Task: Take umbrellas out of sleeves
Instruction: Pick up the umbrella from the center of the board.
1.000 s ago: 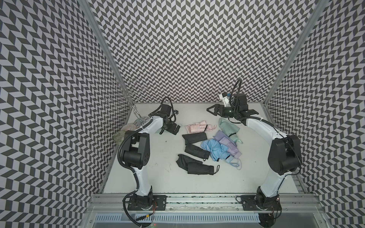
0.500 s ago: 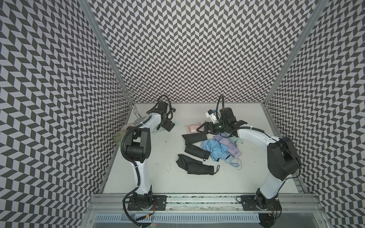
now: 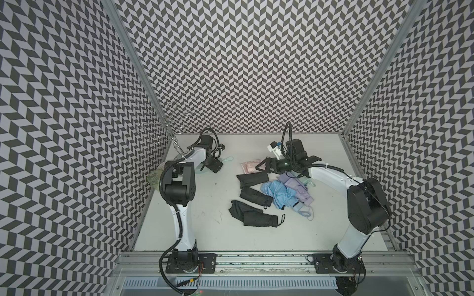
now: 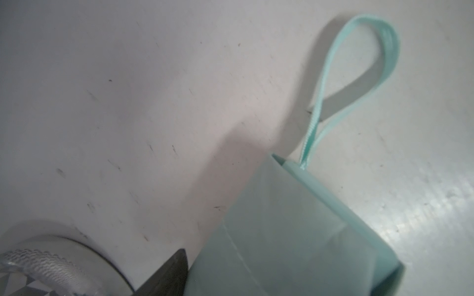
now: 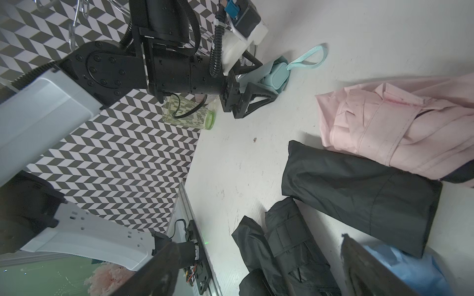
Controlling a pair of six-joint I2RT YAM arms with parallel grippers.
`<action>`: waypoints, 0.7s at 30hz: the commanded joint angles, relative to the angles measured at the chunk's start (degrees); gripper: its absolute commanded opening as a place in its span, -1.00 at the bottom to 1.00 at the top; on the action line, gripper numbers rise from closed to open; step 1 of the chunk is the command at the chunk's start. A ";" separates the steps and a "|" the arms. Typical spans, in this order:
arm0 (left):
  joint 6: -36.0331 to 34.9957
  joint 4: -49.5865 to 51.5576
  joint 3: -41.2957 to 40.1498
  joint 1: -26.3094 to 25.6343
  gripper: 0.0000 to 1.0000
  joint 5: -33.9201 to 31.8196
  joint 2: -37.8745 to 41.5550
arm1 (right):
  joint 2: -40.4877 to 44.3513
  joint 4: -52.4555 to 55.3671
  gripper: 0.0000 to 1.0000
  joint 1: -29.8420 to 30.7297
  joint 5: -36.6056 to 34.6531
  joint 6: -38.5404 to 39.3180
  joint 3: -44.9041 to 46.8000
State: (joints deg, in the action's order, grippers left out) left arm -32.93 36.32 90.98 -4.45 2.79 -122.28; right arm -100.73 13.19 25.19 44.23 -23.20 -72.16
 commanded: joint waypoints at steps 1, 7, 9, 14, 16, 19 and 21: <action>0.15 2.68 1.11 0.16 0.33 3.20 -2.78 | 2.09 -3.49 0.92 -0.30 -1.03 0.11 0.05; 1.67 2.78 1.22 0.16 -0.31 7.30 -2.57 | 2.20 -3.79 0.92 -0.23 -1.95 0.12 1.10; 2.55 2.67 1.35 -0.07 -0.37 8.55 -2.20 | 2.64 -3.93 0.92 -0.25 -2.29 0.26 1.73; 4.48 2.04 2.09 -0.77 -0.71 13.50 -0.18 | 3.36 -3.17 0.92 -0.31 -1.09 0.08 2.26; 5.85 1.63 3.01 -0.85 -0.78 16.88 0.74 | 4.15 -2.81 0.92 -0.42 -0.67 0.08 1.98; 7.83 0.95 4.22 -0.84 -0.85 23.39 3.01 | 5.47 -2.20 0.92 -1.00 -0.21 -0.17 1.40; 9.14 0.07 4.78 -0.93 -0.87 28.96 4.56 | 6.31 -1.60 0.92 -1.52 0.11 -0.06 0.80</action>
State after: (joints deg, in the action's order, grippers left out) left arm -26.63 37.34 92.86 -4.80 20.43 -122.28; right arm -97.69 12.27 24.51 43.31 -23.57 -70.22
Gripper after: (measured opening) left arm 0.334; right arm 0.959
